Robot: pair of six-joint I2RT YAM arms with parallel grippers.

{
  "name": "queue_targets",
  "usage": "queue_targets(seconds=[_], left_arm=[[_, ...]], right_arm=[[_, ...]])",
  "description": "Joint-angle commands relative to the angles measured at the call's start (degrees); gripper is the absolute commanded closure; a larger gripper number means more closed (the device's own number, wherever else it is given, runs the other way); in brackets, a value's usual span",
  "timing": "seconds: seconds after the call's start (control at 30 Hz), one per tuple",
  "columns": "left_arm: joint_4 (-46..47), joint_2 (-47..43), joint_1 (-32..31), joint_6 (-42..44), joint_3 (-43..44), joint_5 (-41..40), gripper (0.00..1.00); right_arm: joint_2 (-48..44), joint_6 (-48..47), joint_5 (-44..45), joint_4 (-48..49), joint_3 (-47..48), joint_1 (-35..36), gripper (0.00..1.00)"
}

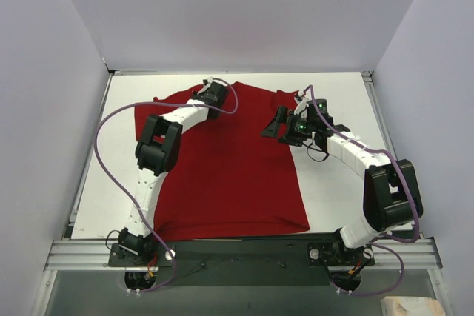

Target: Pin the brooch onto the clothing

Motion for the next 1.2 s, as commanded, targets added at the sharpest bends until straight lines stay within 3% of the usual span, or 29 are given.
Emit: queue_targets(seconds=[0.0,0.4,0.67,0.97,1.17], left_arm=[[-3.0,3.0,-1.1,-1.0,6.4,-2.6,1.00],[-8.1,10.0,-3.7,-3.0,10.8,-5.5,1.00],[-12.4,12.0,-6.3,-6.8,15.6,-2.1,1.00],[-10.4,5.6,-6.3,-11.5,14.6,8.8,1.00],[-6.2,-1.4,-4.3,-14.8,8.5,14.4,1.00]], right_arm=[[-1.7,-0.6,-1.2,0.3,0.4,-0.4,0.03],[-2.1,-0.9,-1.1,0.3,-0.2,-0.7,0.03],[-2.6,-0.9,-1.1,0.3,-0.6,-0.8,0.03],[-3.6,-1.1,-1.2,0.3,-1.1,-0.9,0.03],[-3.8,-1.2,-1.8,1.1,-1.3,-0.9,0.03]])
